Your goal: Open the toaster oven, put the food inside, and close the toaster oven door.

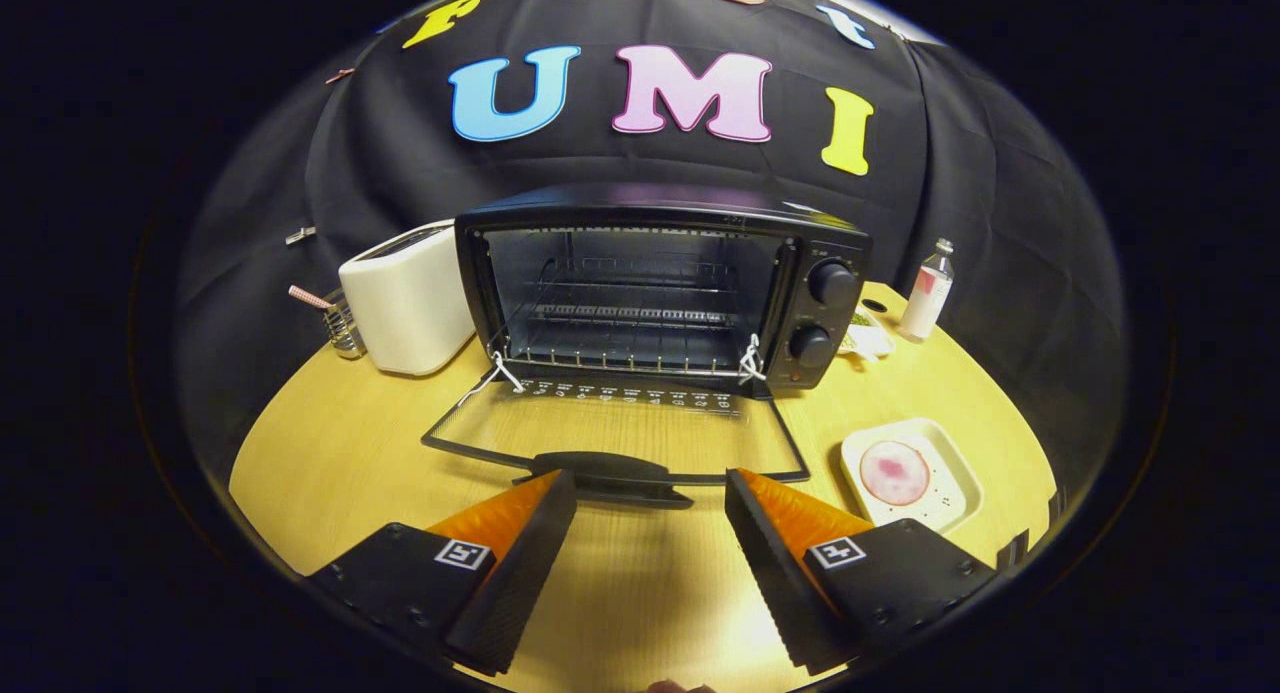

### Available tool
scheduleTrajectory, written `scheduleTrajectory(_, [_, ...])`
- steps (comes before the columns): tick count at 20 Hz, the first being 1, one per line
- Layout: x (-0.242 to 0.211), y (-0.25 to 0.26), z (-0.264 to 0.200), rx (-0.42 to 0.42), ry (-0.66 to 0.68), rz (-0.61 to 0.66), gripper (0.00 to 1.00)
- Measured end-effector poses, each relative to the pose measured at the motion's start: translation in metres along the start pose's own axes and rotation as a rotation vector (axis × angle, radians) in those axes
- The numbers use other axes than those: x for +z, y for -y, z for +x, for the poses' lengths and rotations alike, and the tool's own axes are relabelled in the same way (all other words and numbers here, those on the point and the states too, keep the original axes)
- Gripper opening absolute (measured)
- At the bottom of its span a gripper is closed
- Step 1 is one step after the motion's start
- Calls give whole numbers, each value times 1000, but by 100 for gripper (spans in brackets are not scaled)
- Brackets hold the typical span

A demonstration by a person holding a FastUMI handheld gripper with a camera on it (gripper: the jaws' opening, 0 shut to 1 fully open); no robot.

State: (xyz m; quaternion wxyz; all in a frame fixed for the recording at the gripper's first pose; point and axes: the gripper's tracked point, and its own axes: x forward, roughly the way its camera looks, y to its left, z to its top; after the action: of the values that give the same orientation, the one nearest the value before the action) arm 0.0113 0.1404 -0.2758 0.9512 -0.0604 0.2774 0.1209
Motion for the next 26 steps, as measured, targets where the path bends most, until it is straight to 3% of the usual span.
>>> scheduleTrajectory(8, [11, 103, -42, -41, -27, 47, 99])
scheduleTrajectory(14, [34, 196, -46, -45, -64, 69, 99])
scheduleTrajectory(20, [24, 256, -24, -2, -174, 142, 100])
scheduleTrajectory(26, [-3, 285, 5, 74, -280, 130, 100])
